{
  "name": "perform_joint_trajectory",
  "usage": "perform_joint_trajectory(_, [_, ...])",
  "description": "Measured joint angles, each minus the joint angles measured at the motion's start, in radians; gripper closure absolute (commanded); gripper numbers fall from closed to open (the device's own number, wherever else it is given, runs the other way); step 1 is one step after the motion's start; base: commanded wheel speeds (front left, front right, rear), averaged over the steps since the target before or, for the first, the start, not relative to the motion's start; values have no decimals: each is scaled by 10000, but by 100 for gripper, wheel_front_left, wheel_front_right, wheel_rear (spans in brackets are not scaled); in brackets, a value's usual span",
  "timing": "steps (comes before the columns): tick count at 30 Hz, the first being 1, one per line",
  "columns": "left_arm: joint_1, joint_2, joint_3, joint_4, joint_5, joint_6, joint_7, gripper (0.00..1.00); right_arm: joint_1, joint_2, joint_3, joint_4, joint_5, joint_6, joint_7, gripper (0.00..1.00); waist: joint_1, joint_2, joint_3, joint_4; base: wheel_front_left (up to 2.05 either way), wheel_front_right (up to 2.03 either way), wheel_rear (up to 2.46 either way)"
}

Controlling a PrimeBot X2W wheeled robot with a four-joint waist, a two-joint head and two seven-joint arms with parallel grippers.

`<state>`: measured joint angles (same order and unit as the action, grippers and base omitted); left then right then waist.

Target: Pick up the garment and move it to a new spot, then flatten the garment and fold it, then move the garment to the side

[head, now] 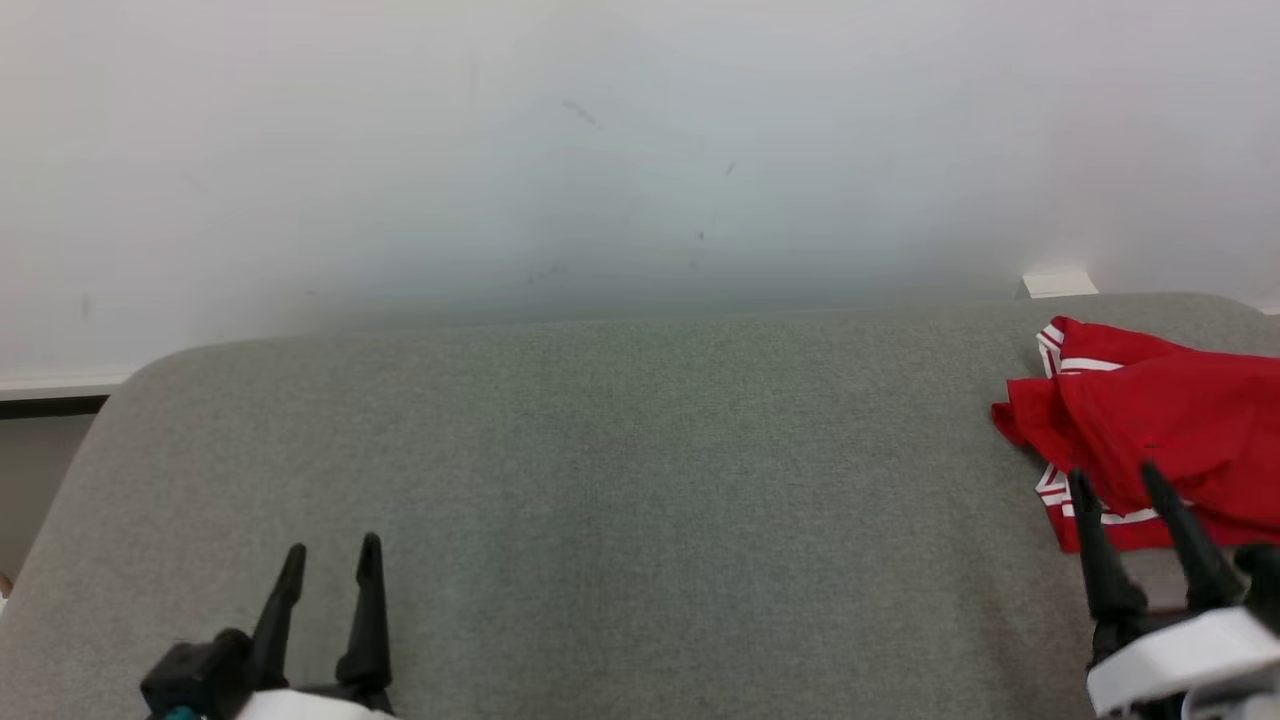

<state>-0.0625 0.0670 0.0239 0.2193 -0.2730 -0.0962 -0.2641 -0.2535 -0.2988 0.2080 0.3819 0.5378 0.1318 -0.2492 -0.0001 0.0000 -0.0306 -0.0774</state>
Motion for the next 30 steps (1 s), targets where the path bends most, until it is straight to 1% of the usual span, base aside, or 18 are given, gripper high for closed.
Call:
perform_joint_trajectory(2, [131,-31,12,40,155,-2,-2,0,614,349,-336,-242,-270,0,-75,0,0,0,-18,-6,0,0,0])
perform_joint_trajectory(6, [407,-79,33,61,339,-10,0,0,1547,1160,-644,-736,-729,0,-117,0,0,0,-38,-37,0,0,0])
perform_joint_trajectory(11, [673,-138,-61,77,784,0,0,0,2033,1764,-1014,-1034,-1361,0,-130,0,0,0,-14,-147,0,0,0])
perform_joint_trajectory(16, [686,-157,-88,75,872,19,-2,0,2092,1925,-1049,-1122,-1666,0,-132,0,0,1,14,-147,0,0,0])
perform_joint_trajectory(30, [616,-169,-213,151,968,61,0,0,2044,1990,-1147,-1164,-1755,0,-132,0,0,1,66,-106,0,0,0])
